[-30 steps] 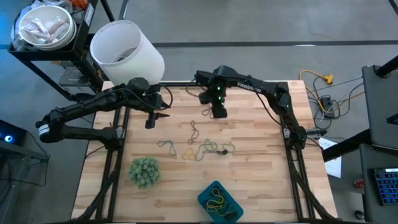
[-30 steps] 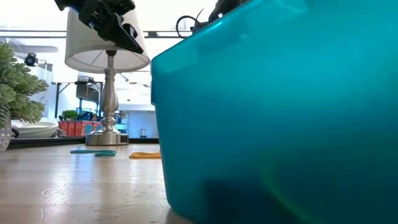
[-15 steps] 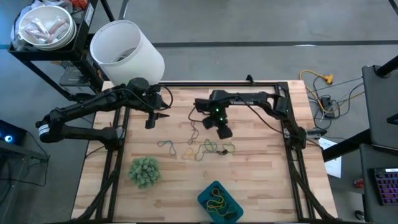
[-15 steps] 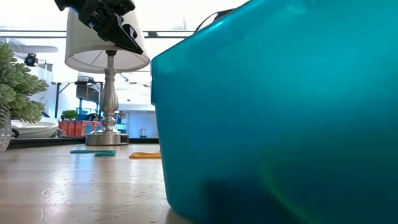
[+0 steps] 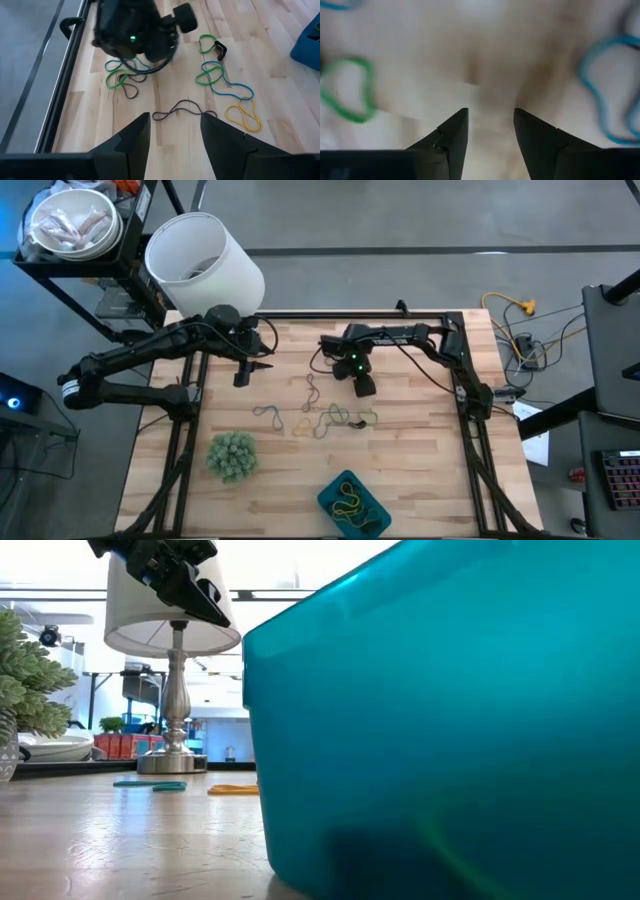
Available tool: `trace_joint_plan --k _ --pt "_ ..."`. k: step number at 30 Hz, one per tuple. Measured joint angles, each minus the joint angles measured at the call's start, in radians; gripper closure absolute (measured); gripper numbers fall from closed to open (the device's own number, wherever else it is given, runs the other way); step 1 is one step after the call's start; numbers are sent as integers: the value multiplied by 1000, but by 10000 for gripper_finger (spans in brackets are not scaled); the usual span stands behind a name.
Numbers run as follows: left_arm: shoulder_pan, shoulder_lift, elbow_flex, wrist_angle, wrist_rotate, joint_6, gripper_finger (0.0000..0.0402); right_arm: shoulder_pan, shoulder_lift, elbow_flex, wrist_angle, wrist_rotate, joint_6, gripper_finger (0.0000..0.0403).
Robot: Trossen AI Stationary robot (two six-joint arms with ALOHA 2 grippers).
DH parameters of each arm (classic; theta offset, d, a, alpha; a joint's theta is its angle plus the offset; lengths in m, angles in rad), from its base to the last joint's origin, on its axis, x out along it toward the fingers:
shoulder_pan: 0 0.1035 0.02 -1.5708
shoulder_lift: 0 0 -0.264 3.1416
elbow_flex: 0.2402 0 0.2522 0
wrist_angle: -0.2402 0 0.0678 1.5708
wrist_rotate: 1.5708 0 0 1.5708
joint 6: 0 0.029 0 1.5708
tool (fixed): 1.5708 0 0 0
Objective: Pick and place rubber bands into bin
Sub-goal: Put the green rubber band into the blue bin
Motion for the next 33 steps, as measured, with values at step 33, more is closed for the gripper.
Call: trace_joint_plan --k 33 --pt "0 0 -12 23 0 1 243 -93 4 64 229 99 -142 250"
